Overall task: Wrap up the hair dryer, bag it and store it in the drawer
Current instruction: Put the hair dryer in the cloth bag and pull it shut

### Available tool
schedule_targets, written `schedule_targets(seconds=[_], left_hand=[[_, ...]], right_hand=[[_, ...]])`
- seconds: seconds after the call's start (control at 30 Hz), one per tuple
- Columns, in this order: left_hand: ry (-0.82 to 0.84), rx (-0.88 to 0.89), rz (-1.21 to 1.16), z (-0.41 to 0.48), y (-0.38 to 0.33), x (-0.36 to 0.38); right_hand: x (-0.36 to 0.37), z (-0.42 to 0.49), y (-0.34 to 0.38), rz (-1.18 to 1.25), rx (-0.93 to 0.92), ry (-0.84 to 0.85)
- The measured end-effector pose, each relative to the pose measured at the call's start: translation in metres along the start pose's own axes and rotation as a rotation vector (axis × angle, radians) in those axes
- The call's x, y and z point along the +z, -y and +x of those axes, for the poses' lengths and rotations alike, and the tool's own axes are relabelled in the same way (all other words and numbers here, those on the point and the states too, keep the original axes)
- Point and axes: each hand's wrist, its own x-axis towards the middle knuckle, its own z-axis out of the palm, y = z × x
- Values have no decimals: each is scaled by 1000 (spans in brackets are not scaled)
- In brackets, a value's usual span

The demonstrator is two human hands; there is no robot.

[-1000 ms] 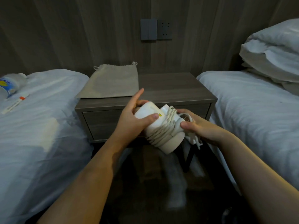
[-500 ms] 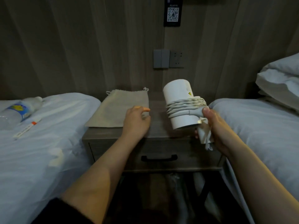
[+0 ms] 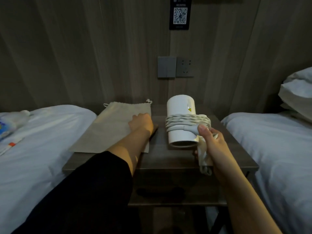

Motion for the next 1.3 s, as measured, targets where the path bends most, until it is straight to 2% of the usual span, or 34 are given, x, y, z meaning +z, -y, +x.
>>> schedule_targets(seconds=[0.17,0.27,0.33,0.5,0.57,0.6,0.7,0.77,0.8,0.87,0.97,1.03,1.13,1.3], left_hand=[[44,-85,-37,12,2,-5],[-51,-30,-122,10,5,-15],[-210,161,-144,3,7,-27],[-573,908,-52,-27,5,-64],[-592,1109,44,-37,12,-70],[-540,1128,78,-38,19,-70],[-440,1109,329,-39,47,-62],[-206,959,516,-42,61,-56],[-90,839,507,-47,64,-54],[58,646,299,-65,60,-52],[110,557,-95,-95,44,-50],[162,550,-107,-111,39,-47],[177,528,23,-126,43,-42],[206,396,-368,-139,38,-50]], right_hand=[[0,9,-5,-5,39,-37],[-2,9,-3,19,35,-24],[-1,1,4,30,7,2],[-10,-16,20,136,-128,-9],[-16,-23,26,159,-204,19],[-20,-26,28,180,-210,26],[-33,-35,37,216,-159,20],[-36,-40,39,190,-142,24],[-36,-42,38,184,-148,18],[-32,-47,37,194,-155,21],[-26,-54,34,213,-123,47],[-25,-59,32,197,-89,41],[-27,-64,30,158,-35,27],[-35,-70,27,84,-8,96]])
